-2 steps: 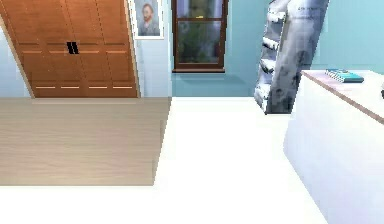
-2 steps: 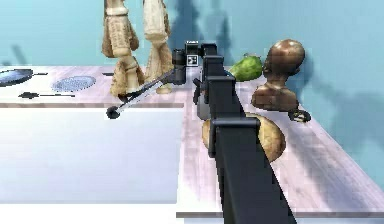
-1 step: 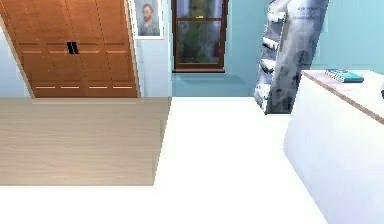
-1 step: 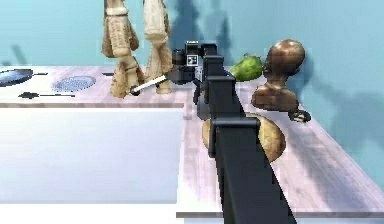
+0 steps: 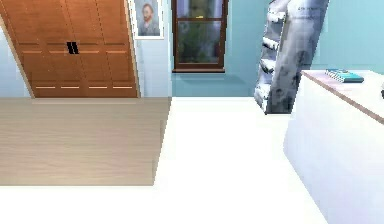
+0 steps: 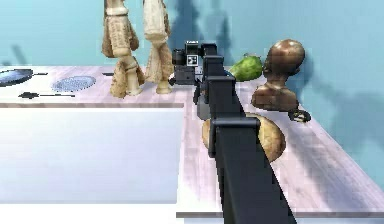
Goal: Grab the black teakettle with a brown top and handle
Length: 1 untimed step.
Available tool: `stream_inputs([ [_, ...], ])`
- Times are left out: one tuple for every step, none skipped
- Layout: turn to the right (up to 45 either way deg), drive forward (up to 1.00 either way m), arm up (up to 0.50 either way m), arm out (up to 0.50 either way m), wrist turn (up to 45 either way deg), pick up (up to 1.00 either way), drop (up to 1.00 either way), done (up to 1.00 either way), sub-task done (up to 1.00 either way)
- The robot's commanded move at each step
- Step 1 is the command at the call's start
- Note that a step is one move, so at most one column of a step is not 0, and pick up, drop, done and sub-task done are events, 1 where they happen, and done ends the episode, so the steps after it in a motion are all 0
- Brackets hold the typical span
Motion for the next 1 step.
stream_inputs([
  [0.0,0.00,0.00,0.00,33.0,0.00,0.00,0.00,0.00],
])
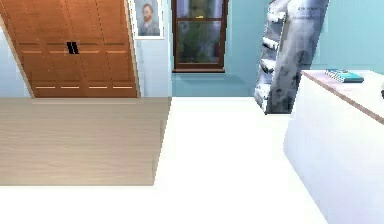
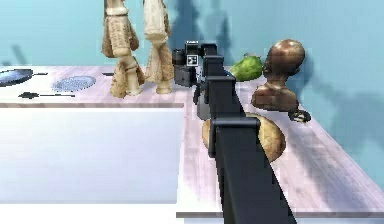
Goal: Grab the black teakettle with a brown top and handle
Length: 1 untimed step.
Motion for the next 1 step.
stream_inputs([
  [0.0,0.00,0.00,0.00,0.0,1.00,0.00,0.00,0.00],
])
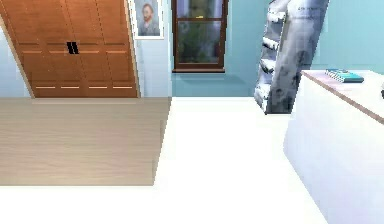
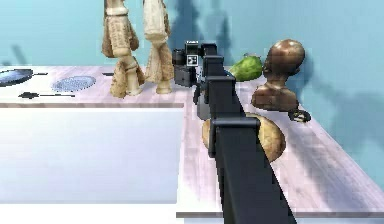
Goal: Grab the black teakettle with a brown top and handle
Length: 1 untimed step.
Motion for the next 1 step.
stream_inputs([
  [0.0,0.00,0.00,0.00,0.0,0.00,0.00,1.00,0.00],
])
